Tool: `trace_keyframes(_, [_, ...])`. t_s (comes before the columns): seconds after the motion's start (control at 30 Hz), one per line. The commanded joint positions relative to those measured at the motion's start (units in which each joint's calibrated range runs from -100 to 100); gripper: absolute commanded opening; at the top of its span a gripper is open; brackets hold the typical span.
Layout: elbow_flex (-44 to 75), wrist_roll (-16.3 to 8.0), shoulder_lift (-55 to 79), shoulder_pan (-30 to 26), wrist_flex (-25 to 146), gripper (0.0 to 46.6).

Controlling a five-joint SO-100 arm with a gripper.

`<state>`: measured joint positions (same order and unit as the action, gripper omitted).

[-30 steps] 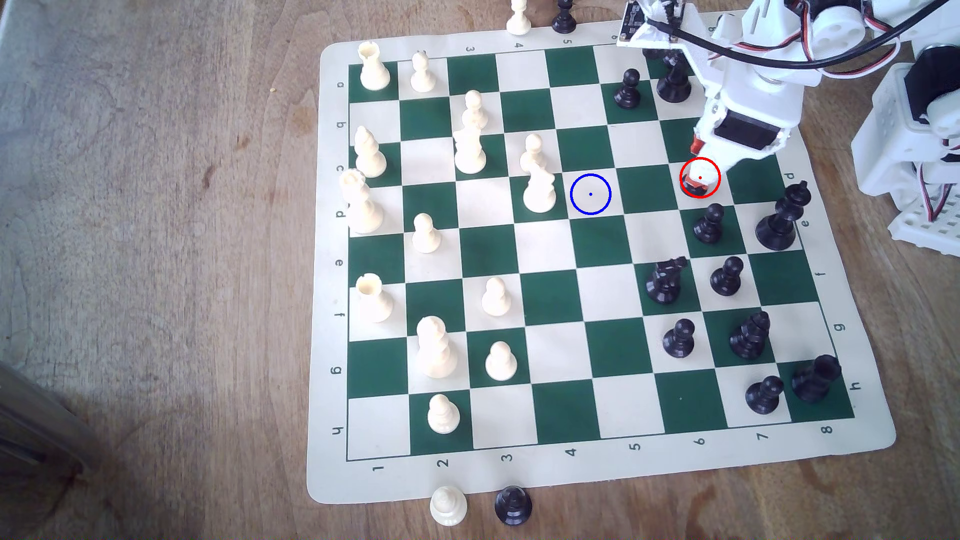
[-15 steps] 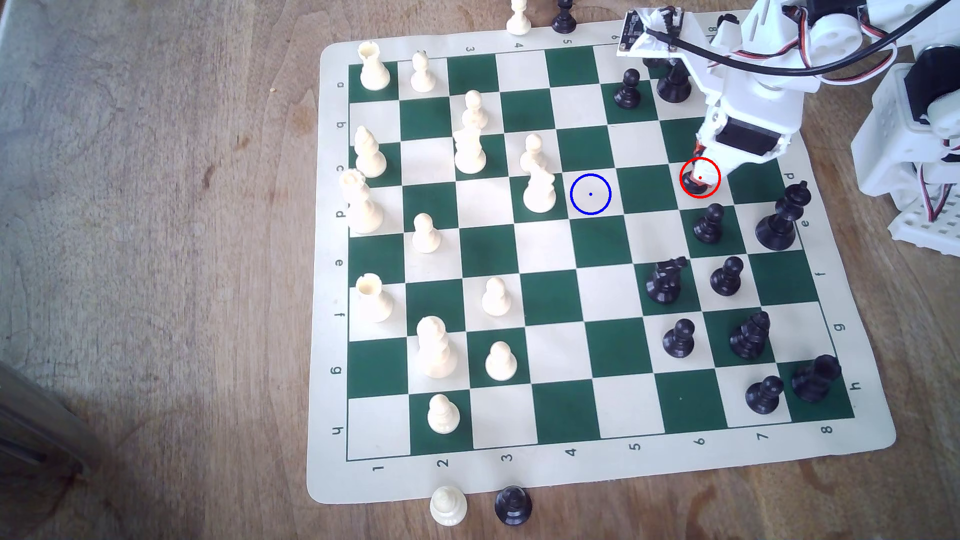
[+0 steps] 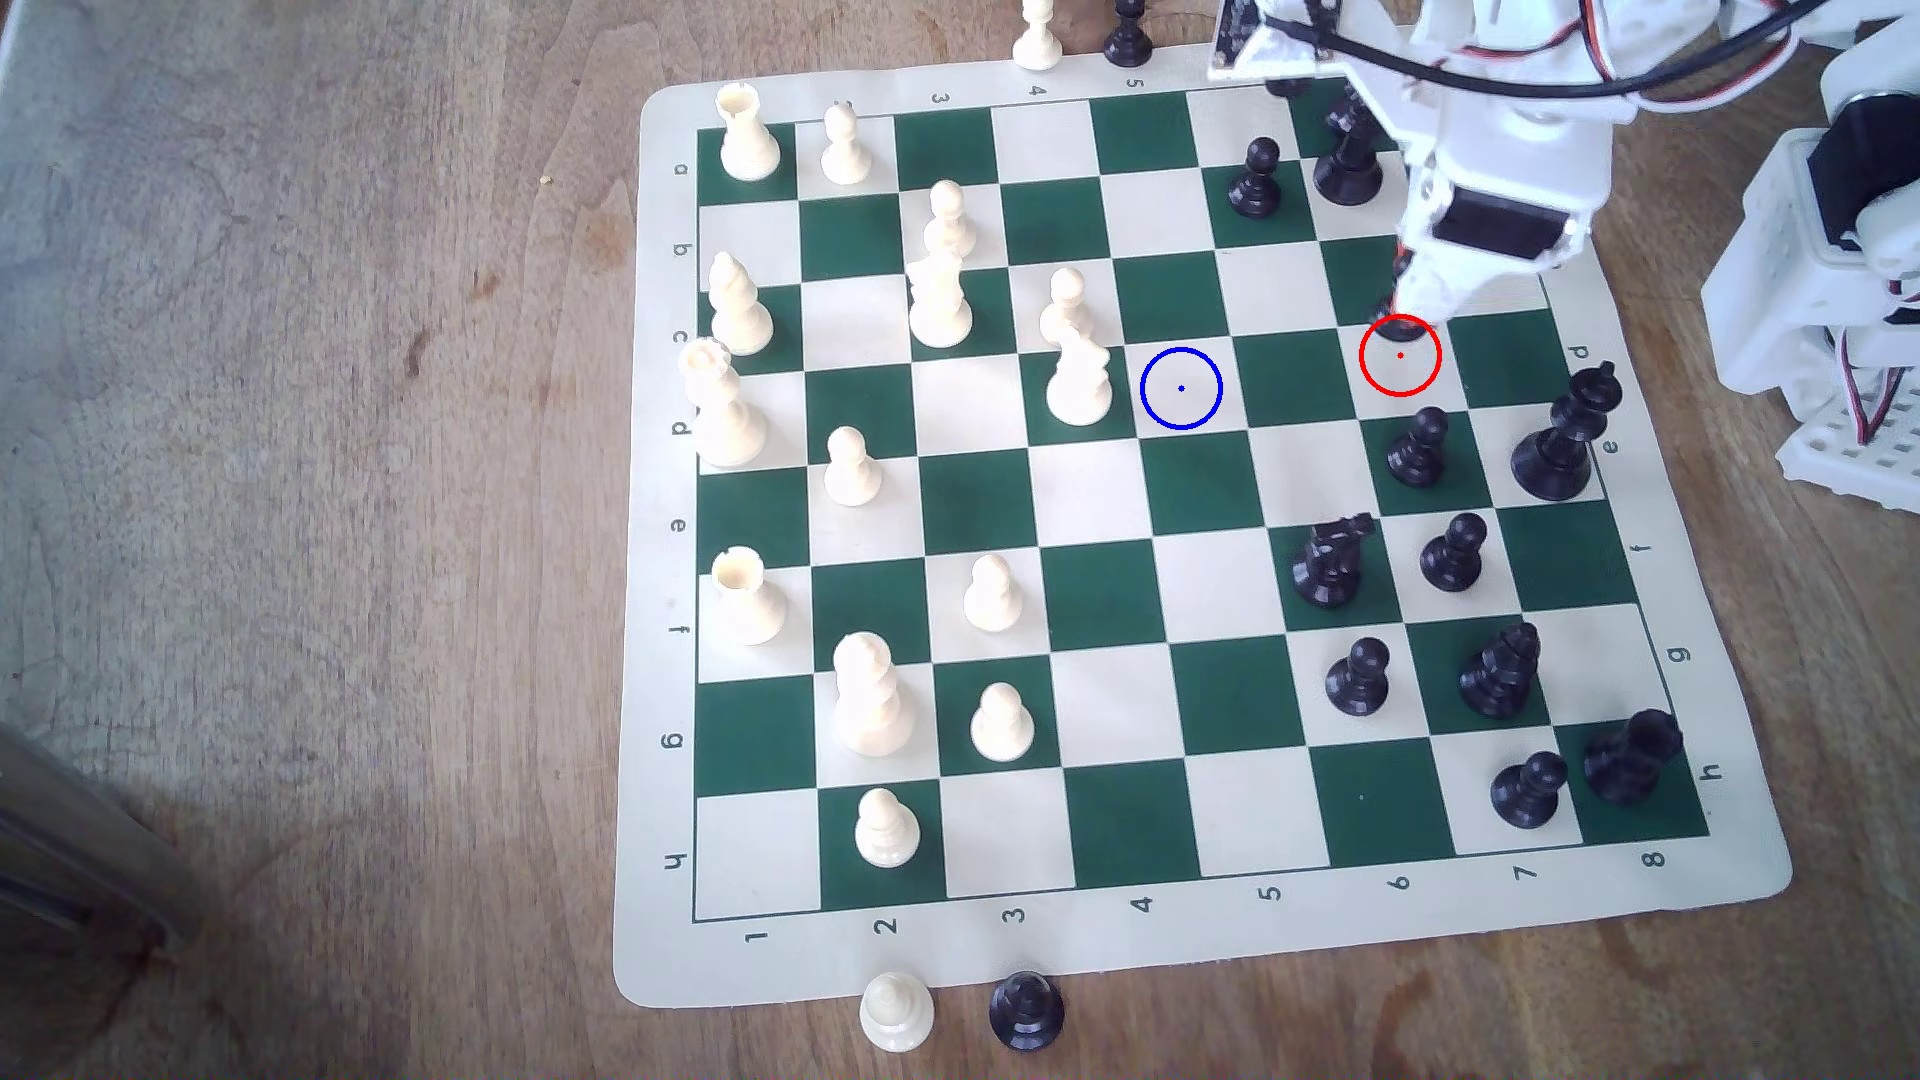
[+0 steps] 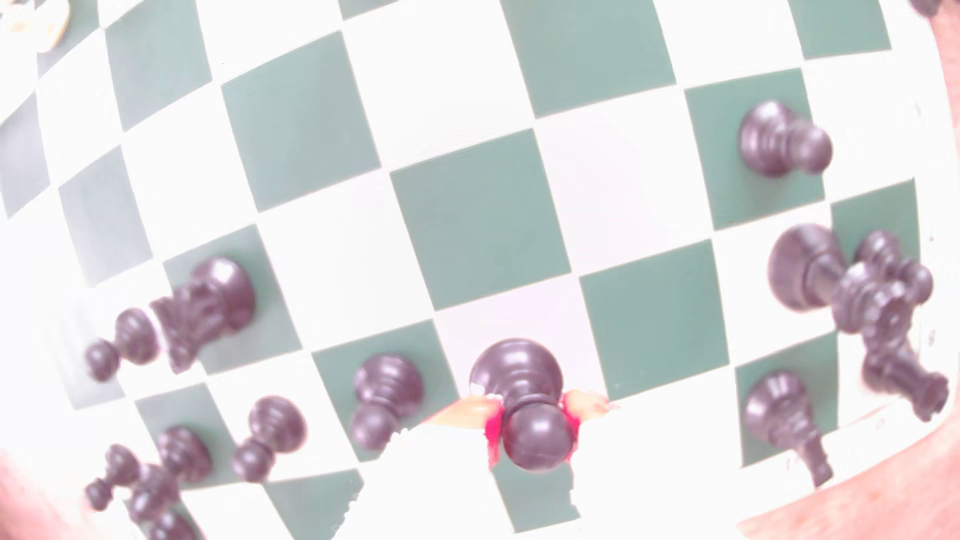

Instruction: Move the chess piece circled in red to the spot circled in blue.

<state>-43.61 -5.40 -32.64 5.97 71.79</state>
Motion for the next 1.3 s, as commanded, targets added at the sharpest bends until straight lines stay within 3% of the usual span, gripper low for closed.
trace_keyframes(0.0, [21.12, 0.05, 6.06, -2.34, 3.23, 0.2])
trace_keyframes(0.43, [28.92, 0.2, 31.02, -2.34, -10.29, 0.4])
trace_keyframes(1.27, [23.93, 0.88, 35.78, -1.48, -12.58, 0.5])
